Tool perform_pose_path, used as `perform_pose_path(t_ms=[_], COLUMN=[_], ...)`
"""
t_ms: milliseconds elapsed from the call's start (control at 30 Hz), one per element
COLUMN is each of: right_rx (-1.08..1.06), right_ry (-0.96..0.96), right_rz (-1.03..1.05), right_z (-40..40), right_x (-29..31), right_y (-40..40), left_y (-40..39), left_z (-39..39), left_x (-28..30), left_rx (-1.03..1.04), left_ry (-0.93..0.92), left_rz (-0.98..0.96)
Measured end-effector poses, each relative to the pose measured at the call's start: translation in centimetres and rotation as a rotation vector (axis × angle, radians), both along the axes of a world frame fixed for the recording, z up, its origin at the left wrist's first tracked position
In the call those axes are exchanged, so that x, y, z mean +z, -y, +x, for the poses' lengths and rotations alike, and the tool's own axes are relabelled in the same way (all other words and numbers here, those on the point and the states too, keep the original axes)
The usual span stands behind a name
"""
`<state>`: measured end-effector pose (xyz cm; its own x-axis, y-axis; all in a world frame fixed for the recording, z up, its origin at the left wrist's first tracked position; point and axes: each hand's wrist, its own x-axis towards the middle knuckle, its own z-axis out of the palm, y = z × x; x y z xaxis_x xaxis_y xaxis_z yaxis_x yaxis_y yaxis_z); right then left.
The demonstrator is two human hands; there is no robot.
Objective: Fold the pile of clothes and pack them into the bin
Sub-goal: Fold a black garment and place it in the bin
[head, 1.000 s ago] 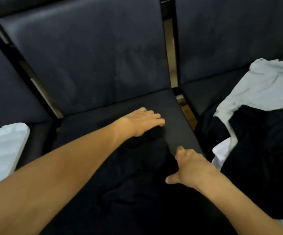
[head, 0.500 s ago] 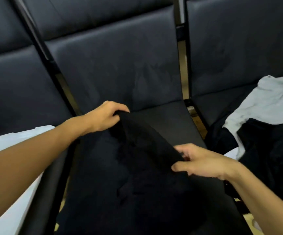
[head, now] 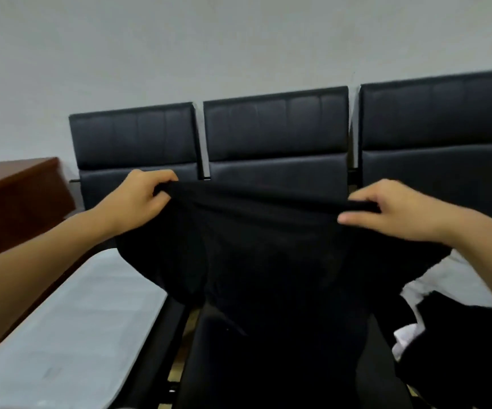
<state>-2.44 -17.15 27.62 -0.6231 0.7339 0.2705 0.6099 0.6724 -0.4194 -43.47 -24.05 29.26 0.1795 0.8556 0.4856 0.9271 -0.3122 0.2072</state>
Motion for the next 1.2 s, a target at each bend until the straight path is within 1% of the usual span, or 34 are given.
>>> perform_pose_path(t_ms=[33, 100, 267, 333, 433, 500, 567, 633, 733, 867, 967, 1000, 1133, 1200], right_rx=[-0.002, 0.009, -0.011, -0.007, 0.053, 0.098, 0.111, 0.107, 0.068, -0.006, -0.031, -0.024, -0.064, -0.061], right_ry=[-0.006, -0.017, -0.038, -0.012, 0.047, 0.005, -0.058, -0.042, 0.015, 0.091, 0.216, 0.251, 0.287, 0.319], right_rz=[0.06, 0.115, 0.146, 0.065, -0.111, -0.242, -0.37, -0.465, -0.574, -0.608, -0.508, -0.474, -0.358, -0.336], right_z=[0.0, -0.2, -0.3, 0.3, 1.8, 2.7, 3.6, 4.0, 3.7, 2.0, 0.4, -0.1, -1.6, -2.0], right_x=[1.3, 2.4, 2.9, 3.5, 5.3, 6.6, 7.1, 6.7, 4.3, -1.9, -7.7, -9.7, -16.4, -19.1], right_y=[0.5, 1.2, 4.0, 5.1, 7.2, 8.5, 8.9, 8.3, 6.2, 0.6, -4.8, -6.9, -13.7, -16.2], left_y=[1.2, 2.8, 7.0, 8.6, 11.0, 12.3, 13.0, 12.5, 9.6, 3.8, -1.6, -3.6, -9.9, -12.3], left_z=[-0.2, -0.1, 0.5, 0.9, 1.3, 1.3, 1.3, 1.2, 0.9, 0.2, -0.4, -0.5, -0.4, -0.8], left_x=[0.6, 1.0, 0.9, 1.1, 1.8, 2.3, 2.3, 1.7, -0.8, -6.6, -11.7, -13.2, -18.2, -20.6], left_rx=[0.006, -0.001, 0.027, 0.034, -0.023, -0.096, -0.159, -0.166, -0.117, 0.007, 0.085, 0.105, 0.093, 0.102], left_ry=[0.031, 0.048, 0.11, 0.162, 0.32, 0.468, 0.59, 0.629, 0.599, 0.455, 0.256, 0.223, 0.186, 0.169], left_rz=[0.028, 0.044, 0.044, 0.002, -0.216, -0.359, -0.451, -0.49, -0.536, -0.601, -0.532, -0.525, -0.536, -0.566])
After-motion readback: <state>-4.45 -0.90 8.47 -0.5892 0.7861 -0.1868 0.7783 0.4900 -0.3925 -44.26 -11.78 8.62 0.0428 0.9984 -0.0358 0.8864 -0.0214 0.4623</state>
